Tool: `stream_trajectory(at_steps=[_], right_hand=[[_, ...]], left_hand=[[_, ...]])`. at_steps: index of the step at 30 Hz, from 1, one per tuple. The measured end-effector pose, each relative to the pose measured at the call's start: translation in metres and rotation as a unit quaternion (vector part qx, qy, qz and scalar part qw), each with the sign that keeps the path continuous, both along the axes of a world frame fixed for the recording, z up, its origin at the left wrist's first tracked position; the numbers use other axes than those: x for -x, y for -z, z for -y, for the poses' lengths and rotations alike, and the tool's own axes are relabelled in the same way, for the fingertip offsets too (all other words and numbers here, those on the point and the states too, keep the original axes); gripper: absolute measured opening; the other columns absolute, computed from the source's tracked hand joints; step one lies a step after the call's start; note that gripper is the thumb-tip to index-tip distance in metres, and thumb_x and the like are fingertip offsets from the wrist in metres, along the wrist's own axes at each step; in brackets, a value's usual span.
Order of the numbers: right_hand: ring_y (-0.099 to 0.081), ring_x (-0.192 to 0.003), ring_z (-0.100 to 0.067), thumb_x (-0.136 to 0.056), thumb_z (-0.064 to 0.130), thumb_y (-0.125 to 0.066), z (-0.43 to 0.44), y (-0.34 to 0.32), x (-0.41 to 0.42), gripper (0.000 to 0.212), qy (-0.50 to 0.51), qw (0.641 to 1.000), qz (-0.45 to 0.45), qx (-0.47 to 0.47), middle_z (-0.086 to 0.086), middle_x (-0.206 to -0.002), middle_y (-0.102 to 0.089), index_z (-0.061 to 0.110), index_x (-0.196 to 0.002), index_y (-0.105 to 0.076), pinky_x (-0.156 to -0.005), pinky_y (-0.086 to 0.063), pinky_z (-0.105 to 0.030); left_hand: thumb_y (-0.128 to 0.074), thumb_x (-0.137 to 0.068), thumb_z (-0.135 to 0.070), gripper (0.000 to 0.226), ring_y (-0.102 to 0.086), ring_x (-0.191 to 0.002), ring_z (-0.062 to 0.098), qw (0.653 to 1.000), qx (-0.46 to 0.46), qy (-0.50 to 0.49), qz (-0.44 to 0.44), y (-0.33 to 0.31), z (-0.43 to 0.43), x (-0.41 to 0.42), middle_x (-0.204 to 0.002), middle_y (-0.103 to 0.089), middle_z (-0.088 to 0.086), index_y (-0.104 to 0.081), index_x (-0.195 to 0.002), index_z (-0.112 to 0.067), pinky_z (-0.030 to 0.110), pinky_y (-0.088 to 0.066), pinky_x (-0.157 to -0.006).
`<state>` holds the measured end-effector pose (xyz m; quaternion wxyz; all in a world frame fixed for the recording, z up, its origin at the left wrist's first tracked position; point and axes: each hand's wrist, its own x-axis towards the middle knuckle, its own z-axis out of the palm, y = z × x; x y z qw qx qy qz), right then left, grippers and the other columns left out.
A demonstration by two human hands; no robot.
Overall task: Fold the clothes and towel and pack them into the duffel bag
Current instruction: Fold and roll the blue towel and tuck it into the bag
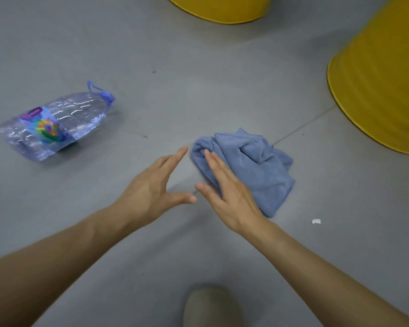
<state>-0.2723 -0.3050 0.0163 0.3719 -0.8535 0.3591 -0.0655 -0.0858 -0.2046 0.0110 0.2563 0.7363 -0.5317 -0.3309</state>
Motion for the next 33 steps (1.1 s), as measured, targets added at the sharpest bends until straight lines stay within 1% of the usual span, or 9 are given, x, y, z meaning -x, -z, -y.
stream_trajectory(at_steps=[3, 6, 10, 13, 19, 23, 25, 31, 33], right_hand=[[-0.006, -0.148, 0.009, -0.096, 0.064, -0.039, 0.013, 0.004, 0.013, 0.072, 0.005, 1.000, -0.003, 0.004, 0.019, -0.165, -0.013, 0.037, -0.159, -0.017, -0.115, -0.007, -0.006], [-0.009, -0.148, 0.008, -0.094, 0.070, -0.034, 0.023, 0.009, 0.025, 0.068, 0.014, 1.000, -0.006, 0.016, 0.020, -0.164, -0.014, 0.044, -0.155, -0.017, -0.107, -0.009, 0.001], [-0.010, -0.150, 0.004, -0.098, 0.062, -0.039, 0.039, 0.021, 0.041, 0.067, 0.031, 0.999, 0.006, 0.023, 0.014, -0.165, -0.018, 0.035, -0.157, -0.022, -0.120, -0.012, -0.016], [-0.018, -0.150, -0.003, -0.103, 0.045, -0.046, 0.054, 0.030, 0.050, 0.057, 0.039, 0.997, -0.025, 0.054, 0.010, -0.164, -0.022, 0.033, -0.156, -0.027, -0.115, -0.012, -0.010], [-0.049, -0.122, -0.025, -0.098, 0.037, -0.057, 0.072, 0.073, 0.061, 0.050, 0.064, 0.979, -0.157, 0.113, -0.001, -0.146, -0.047, 0.024, -0.146, -0.048, -0.100, -0.042, -0.033], [-0.059, -0.087, -0.009, -0.096, 0.022, -0.058, 0.085, 0.067, 0.038, 0.010, 0.160, 0.982, -0.053, 0.084, 0.003, -0.103, -0.062, 0.019, -0.103, -0.065, -0.076, -0.047, -0.024], [-0.056, -0.076, -0.005, -0.097, 0.020, -0.058, 0.083, 0.052, 0.027, 0.007, 0.174, 0.983, -0.007, 0.066, 0.006, -0.088, -0.062, 0.018, -0.095, -0.063, -0.065, -0.041, -0.015], [-0.063, -0.082, -0.009, -0.095, 0.024, -0.060, 0.037, 0.002, -0.024, 0.007, 0.130, 0.982, 0.135, -0.018, 0.011, -0.086, -0.067, 0.028, -0.097, -0.066, -0.070, -0.050, -0.026], [-0.066, -0.084, -0.009, -0.095, 0.022, -0.062, 0.012, -0.007, -0.048, 0.011, 0.108, 0.978, 0.156, -0.090, 0.012, -0.089, -0.071, 0.028, -0.101, -0.070, -0.074, -0.053, -0.029]], left_hand=[[-0.074, -0.070, -0.068, 0.112, -0.042, -0.134, 0.011, 1.000, 0.005, 0.005, 0.001, 0.012, 0.016, 0.016, -0.152, -0.039, -0.009, -0.011, -0.158, -0.041, 0.020, -0.032, -0.101], [-0.076, -0.075, -0.058, 0.106, -0.042, -0.134, 0.012, 1.000, 0.003, 0.006, 0.002, 0.025, 0.027, 0.028, -0.151, -0.040, -0.007, -0.011, -0.157, -0.041, 0.020, -0.031, -0.099], [-0.076, -0.077, -0.056, 0.104, -0.040, -0.138, 0.014, 1.000, -0.001, 0.003, -0.007, 0.039, 0.043, 0.045, -0.153, -0.040, -0.004, -0.013, -0.158, -0.039, 0.017, -0.028, -0.097], [-0.076, -0.083, -0.045, 0.096, -0.039, -0.139, 0.012, 0.999, 0.013, -0.013, -0.046, 0.053, 0.059, 0.062, -0.155, -0.037, -0.007, -0.015, -0.157, -0.040, 0.019, -0.030, -0.101], [-0.065, -0.094, -0.020, 0.084, -0.042, -0.139, 0.024, 0.997, -0.042, 0.005, -0.065, 0.084, 0.078, 0.099, -0.162, -0.024, -0.001, -0.015, -0.159, -0.032, 0.038, -0.041, -0.107], [-0.064, -0.095, -0.015, 0.070, -0.043, -0.140, 0.026, 0.993, -0.059, -0.038, -0.094, 0.087, 0.071, 0.091, -0.159, -0.034, 0.004, -0.030, -0.156, -0.026, 0.040, -0.037, -0.114], [-0.065, -0.095, -0.015, 0.067, -0.050, -0.134, 0.026, 0.990, -0.050, -0.054, -0.120, 0.076, 0.064, 0.081, -0.154, -0.042, 0.004, -0.035, -0.154, -0.028, 0.044, -0.039, -0.112], [-0.069, -0.093, -0.021, 0.055, -0.068, -0.096, 0.000, 0.977, 0.021, -0.118, -0.176, 0.012, 0.031, 0.031, -0.124, -0.056, -0.026, -0.047, -0.138, -0.045, 0.013, -0.049, -0.088], [-0.072, -0.091, -0.021, 0.050, -0.069, -0.092, 0.001, 0.977, 0.028, -0.125, -0.170, -0.008, 0.006, 0.006, -0.123, -0.061, -0.021, -0.054, -0.133, -0.042, 0.017, -0.051, -0.088]])
